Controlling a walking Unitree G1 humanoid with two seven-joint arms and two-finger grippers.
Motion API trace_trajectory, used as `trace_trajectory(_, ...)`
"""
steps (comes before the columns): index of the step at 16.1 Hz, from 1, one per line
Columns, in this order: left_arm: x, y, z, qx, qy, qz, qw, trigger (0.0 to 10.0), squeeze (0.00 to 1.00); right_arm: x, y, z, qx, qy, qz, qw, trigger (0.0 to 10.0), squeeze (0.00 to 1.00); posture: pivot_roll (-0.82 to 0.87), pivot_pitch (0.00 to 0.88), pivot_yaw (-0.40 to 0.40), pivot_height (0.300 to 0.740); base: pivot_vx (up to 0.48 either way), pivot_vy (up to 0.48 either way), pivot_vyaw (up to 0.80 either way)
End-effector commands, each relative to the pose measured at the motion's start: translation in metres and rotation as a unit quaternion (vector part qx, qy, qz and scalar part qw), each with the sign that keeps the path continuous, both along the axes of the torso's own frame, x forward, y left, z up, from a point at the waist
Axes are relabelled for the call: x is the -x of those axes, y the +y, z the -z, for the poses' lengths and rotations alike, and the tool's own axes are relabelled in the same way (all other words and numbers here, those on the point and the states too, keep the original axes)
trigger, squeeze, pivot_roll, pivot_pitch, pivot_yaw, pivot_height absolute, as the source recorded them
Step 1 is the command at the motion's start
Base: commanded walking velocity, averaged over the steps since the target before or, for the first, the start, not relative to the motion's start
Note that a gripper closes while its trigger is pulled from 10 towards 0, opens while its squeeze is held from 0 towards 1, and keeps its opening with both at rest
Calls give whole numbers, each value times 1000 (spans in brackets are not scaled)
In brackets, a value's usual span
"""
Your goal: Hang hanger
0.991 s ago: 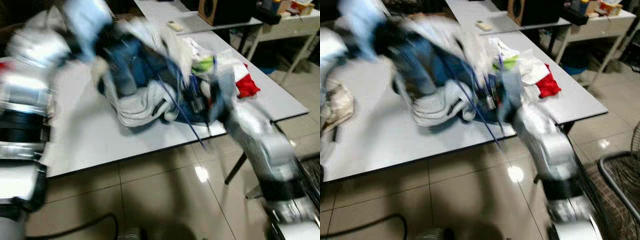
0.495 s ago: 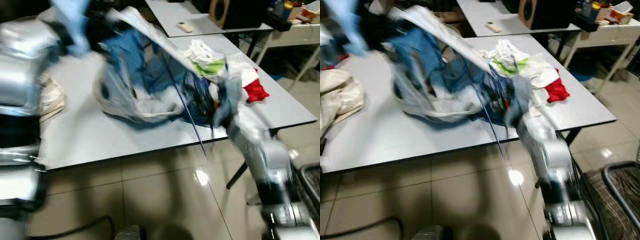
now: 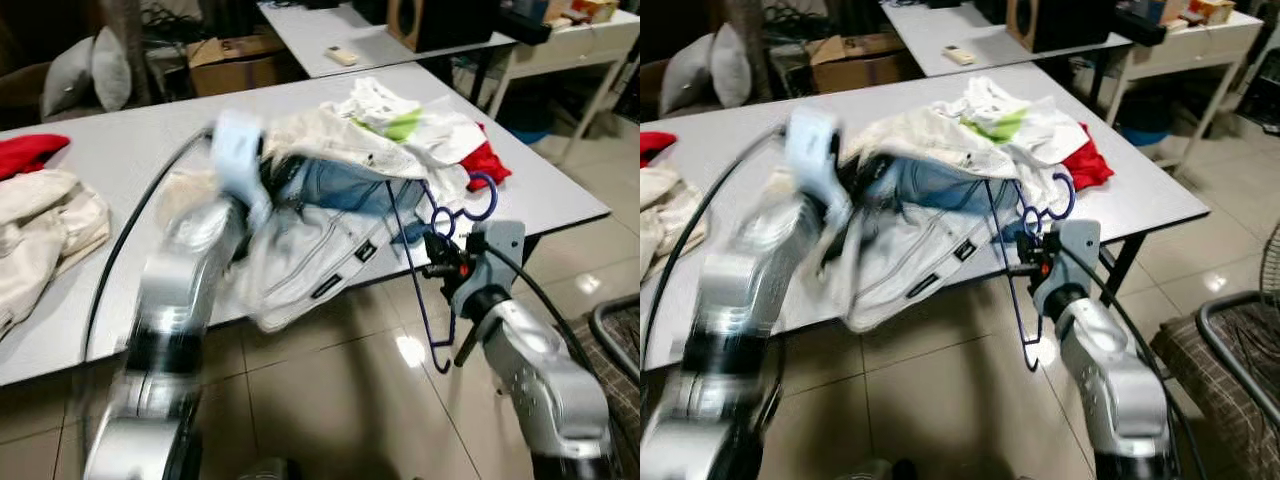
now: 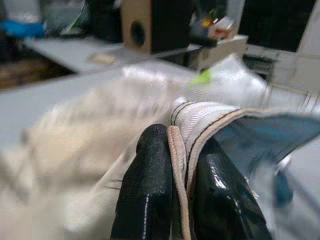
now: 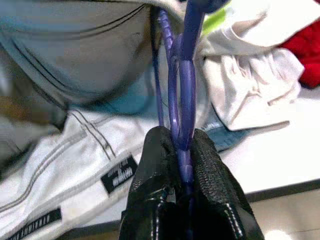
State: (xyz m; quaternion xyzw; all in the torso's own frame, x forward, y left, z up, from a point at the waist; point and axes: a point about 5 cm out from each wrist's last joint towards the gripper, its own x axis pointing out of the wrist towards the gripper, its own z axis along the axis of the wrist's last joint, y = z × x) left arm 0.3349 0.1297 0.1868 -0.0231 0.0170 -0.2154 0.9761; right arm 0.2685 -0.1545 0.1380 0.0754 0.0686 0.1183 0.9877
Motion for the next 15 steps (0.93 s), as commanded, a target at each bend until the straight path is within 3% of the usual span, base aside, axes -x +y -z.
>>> trace_trajectory(1, 5, 3, -5, -4, -22, -7, 1000, 10000, 0, 1, 2, -11, -4, -27, 1, 1000, 10000, 0, 4, 1, 75, 740, 0, 0, 0)
trace_trajectory(3, 22, 8, 3, -40, -41, -24, 998, 10000, 0, -1, 8, -8, -5, -17, -21, 1000, 10000, 0, 29, 2, 26, 740, 0, 0, 0)
trace_trajectory(6, 35, 14, 14, -41, -29, -60, 997, 10000, 0, -2, 13, -4, 6, -13, -43, 999, 10000, 0, 49, 3, -12, 740, 0, 0, 0)
trace_trajectory(8, 38, 18, 19, -44, -29, -83, 995, 10000, 0, 0, 21, -3, 21, -15, -69, 997, 10000, 0, 46, 1, -21, 740, 120, 0, 0)
trace_trajectory(10, 38, 13, 15, -44, -41, -82, 995, 10000, 0, 3, 30, -1, 25, -16, -97, 995, 10000, 0, 42, 0, -16, 740, 366, 0, 800)
trace_trajectory(15, 31, 10, 5, -50, -53, -65, 995, 10000, 0, 5, 33, 0, 19, -18, -102, 994, 10000, 0, 35, 0, 4, 740, 464, 0, 800)
